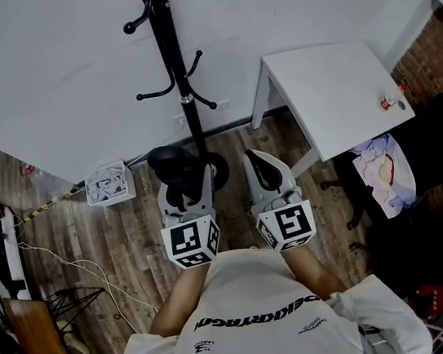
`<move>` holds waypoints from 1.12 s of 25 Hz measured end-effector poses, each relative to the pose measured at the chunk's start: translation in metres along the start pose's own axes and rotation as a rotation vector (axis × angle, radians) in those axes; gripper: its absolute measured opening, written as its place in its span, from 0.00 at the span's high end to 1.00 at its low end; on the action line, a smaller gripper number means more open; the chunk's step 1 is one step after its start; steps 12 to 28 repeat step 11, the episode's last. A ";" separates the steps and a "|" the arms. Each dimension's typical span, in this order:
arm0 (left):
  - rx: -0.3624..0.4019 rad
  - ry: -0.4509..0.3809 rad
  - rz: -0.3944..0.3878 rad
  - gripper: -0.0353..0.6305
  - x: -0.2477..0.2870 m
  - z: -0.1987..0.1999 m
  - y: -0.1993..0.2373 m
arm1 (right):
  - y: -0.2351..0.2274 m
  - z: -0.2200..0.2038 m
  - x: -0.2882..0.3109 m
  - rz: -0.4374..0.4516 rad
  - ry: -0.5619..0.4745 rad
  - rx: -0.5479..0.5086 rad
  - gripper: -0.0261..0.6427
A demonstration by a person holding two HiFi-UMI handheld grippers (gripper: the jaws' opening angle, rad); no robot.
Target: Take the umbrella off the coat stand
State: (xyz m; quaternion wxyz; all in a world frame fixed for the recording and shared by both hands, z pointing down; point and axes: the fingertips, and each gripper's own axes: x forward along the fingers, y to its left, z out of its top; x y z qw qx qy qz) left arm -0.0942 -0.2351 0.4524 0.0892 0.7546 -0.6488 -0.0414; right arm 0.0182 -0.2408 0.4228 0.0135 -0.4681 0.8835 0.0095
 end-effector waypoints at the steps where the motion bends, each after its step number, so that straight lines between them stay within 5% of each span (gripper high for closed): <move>1: -0.001 0.001 0.003 0.55 -0.001 -0.001 -0.001 | 0.000 0.000 -0.001 0.001 0.001 0.001 0.97; 28: 0.010 0.001 0.011 0.55 -0.002 -0.005 -0.008 | -0.005 -0.005 -0.003 0.011 0.009 0.008 0.97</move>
